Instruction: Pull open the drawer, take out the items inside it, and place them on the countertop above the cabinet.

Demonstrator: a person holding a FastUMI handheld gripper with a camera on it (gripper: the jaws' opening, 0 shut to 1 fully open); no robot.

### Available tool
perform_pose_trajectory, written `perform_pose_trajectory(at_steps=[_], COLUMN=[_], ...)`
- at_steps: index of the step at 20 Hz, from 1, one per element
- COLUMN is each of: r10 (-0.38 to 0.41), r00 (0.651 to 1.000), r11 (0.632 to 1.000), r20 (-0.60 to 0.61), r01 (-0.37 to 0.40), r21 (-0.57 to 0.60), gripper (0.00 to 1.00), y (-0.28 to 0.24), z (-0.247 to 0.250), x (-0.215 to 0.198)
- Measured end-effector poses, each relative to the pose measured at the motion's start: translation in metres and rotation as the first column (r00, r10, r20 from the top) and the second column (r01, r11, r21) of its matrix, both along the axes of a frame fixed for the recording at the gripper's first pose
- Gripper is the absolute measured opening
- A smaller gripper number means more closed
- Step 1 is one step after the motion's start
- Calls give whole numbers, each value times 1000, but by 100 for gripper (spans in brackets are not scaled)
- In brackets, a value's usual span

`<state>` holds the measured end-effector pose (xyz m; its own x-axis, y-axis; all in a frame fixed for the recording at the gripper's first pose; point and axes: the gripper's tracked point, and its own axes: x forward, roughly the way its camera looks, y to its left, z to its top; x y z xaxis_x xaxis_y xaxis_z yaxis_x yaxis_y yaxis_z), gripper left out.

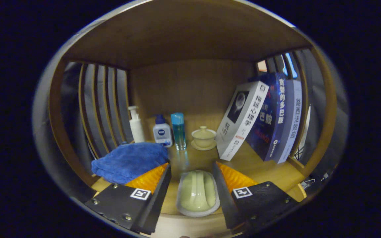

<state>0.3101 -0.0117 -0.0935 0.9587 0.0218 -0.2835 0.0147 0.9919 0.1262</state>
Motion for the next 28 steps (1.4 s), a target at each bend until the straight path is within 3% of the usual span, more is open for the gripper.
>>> perform_pose_trajectory(at_steps=[4, 6, 16, 20, 28], r10=[24, 36, 27, 15, -34], r00=[991, 985, 982, 974, 992], r11=[999, 998, 995, 998, 999], r20=[132, 170, 185, 226, 119], r01=[-18, -26, -8, -1, 36], r21=[-40, -58, -104, -61, -14], gripper=[86, 99, 100, 100, 97], y=[6, 10, 19, 19, 2], z=[44, 58, 37, 22, -46], x=[-46, -71, -188, -225, -281])
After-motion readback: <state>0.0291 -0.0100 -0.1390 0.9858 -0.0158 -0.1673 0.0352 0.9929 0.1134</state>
